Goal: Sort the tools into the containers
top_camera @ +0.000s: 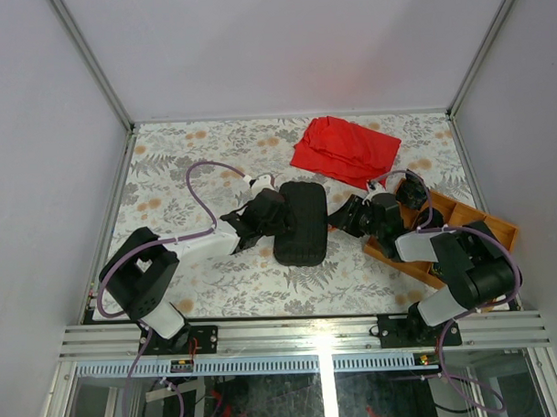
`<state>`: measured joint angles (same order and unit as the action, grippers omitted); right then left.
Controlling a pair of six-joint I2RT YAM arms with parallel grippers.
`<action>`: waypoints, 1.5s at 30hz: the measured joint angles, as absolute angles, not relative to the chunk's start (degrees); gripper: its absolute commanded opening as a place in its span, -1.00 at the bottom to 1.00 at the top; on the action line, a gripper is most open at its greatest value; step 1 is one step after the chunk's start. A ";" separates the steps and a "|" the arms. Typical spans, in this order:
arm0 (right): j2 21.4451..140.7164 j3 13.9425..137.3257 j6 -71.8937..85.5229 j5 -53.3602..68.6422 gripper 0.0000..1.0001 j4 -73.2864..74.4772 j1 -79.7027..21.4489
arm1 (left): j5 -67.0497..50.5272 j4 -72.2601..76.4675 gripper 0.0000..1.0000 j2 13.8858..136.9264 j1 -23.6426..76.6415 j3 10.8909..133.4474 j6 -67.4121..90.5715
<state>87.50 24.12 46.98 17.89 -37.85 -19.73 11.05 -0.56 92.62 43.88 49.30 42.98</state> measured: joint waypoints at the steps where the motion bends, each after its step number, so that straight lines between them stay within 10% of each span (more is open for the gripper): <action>1: 87.72 23.57 47.72 17.93 0.06 -39.09 -19.68 | 11.03 -0.56 0.28 92.62 43.88 49.30 42.98; 29: 87.26 16.32 55.07 17.15 0.12 -49.89 -19.66 | 10.96 -0.54 0.27 92.62 43.88 49.30 42.98; 45: 88.75 15.90 57.71 17.17 -0.47 -51.79 -19.66 | 10.94 -0.54 0.27 92.62 43.88 49.30 42.98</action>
<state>88.75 15.90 57.71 17.17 -51.79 -19.66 10.94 -0.54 92.62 43.88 49.30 42.98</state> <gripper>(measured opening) 0.333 0.644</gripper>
